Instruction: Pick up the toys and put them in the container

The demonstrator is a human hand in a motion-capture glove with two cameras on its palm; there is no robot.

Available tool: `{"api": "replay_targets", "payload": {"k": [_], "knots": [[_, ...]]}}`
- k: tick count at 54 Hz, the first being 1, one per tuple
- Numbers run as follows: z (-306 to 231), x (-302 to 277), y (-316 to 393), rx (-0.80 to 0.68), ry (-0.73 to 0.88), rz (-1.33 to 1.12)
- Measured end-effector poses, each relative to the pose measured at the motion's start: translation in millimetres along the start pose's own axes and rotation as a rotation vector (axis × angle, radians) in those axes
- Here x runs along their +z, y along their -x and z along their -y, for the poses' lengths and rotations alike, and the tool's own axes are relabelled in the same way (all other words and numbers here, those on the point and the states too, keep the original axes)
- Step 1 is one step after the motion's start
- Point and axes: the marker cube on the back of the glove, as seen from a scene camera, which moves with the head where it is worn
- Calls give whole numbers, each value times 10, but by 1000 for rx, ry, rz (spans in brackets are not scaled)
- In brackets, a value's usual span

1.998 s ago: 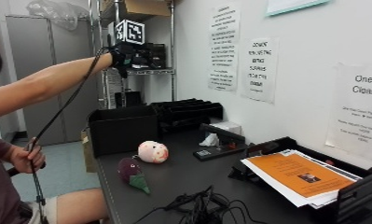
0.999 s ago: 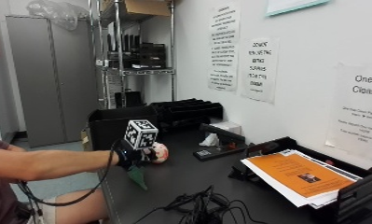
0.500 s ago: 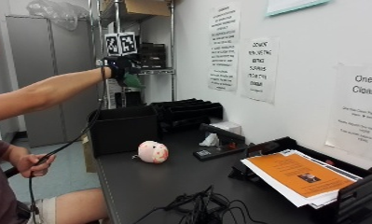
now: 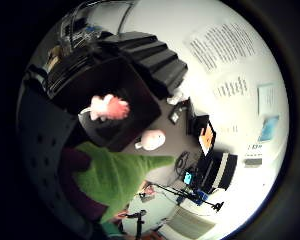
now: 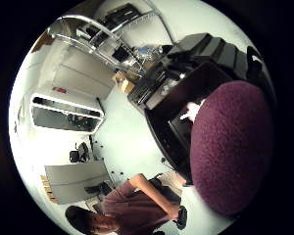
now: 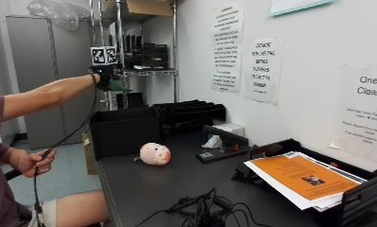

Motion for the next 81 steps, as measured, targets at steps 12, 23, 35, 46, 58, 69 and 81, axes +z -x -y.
{"api": "replay_targets", "payload": {"k": [12,23,35,46,58,69,81], "knots": [[128,306,274,4,155,-108],[84,442,289,81,284,-134],[-86,475,156,174,543,-195],[-150,128,-158,158,432,-162],[-278,-276,-758,394,439,-277],[-606,-628,-1497,538,419,-418],[-1163,-233,-2370,624,445,-322]]}}
